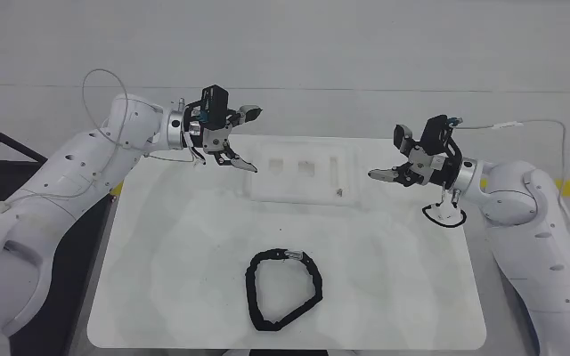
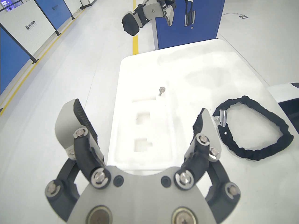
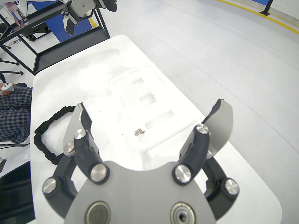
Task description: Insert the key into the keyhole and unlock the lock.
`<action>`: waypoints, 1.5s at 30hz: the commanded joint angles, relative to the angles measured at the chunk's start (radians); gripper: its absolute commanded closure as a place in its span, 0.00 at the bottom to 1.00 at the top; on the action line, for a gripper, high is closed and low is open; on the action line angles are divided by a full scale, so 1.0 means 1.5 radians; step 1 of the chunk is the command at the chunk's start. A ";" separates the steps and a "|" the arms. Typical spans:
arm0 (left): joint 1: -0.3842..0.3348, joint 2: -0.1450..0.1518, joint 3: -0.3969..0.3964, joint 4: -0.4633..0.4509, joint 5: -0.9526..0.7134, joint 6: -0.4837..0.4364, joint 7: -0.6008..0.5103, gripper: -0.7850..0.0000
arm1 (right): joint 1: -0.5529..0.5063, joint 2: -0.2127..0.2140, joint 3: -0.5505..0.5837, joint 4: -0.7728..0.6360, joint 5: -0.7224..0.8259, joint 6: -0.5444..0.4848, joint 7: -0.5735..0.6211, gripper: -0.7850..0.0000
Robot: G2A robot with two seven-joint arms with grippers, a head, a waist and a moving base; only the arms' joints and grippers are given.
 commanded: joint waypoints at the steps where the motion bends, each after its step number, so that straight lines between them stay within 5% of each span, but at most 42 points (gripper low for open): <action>1: 0.000 0.000 0.000 0.000 0.000 0.000 0.000 0.00 | 0.000 0.000 0.000 0.000 0.000 0.000 0.000 0.00; 11: 0.000 0.000 0.000 0.000 0.000 0.000 0.000 0.00 | -0.003 0.000 -0.002 0.002 -0.006 0.007 0.004 0.00; 29: 0.000 0.000 0.000 0.000 0.000 0.000 0.000 0.00 | 0.057 -0.041 -0.180 -0.061 0.051 0.457 0.292 0.00; 45: 0.000 0.000 0.000 0.000 0.000 0.000 0.000 0.00 | 0.074 -0.077 -0.267 -0.033 0.062 0.598 0.276 0.00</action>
